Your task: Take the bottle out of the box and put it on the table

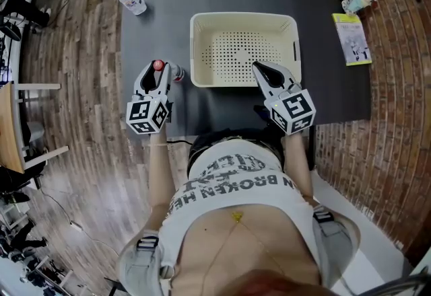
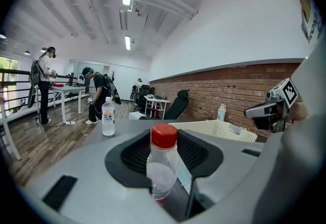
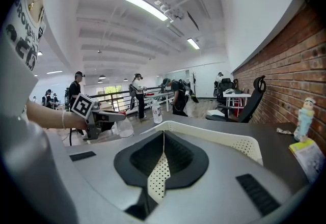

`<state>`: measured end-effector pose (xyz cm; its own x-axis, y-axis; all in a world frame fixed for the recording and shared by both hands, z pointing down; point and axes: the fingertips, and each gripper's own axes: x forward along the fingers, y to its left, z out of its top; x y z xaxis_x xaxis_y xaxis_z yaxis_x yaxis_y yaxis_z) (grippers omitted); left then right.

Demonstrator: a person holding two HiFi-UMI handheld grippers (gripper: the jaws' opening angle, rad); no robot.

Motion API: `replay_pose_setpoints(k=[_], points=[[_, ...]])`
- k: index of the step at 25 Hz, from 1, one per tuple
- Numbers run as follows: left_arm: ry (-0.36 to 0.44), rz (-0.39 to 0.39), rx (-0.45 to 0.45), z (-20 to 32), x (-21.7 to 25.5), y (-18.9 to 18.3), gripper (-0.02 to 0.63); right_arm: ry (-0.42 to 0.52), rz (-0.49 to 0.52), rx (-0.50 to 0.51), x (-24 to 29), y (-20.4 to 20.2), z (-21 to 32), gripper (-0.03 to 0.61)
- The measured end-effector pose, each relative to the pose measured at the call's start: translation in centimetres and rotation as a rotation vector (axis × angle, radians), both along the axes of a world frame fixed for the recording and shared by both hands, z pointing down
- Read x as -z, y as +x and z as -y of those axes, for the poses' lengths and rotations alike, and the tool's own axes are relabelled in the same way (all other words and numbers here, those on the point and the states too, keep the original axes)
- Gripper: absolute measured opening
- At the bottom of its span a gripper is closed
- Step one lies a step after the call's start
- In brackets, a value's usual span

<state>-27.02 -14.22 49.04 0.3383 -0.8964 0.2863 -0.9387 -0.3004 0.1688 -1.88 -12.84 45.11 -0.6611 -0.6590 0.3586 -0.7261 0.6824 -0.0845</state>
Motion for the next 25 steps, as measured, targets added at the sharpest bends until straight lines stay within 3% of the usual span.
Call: replay_pose_setpoints(k=[25], points=[[0.009,-0.013,0.009,-0.06,0.01,0.02,0.147,-0.003,0.001,0.005,-0.10,-0.09,-0.11,0.009]])
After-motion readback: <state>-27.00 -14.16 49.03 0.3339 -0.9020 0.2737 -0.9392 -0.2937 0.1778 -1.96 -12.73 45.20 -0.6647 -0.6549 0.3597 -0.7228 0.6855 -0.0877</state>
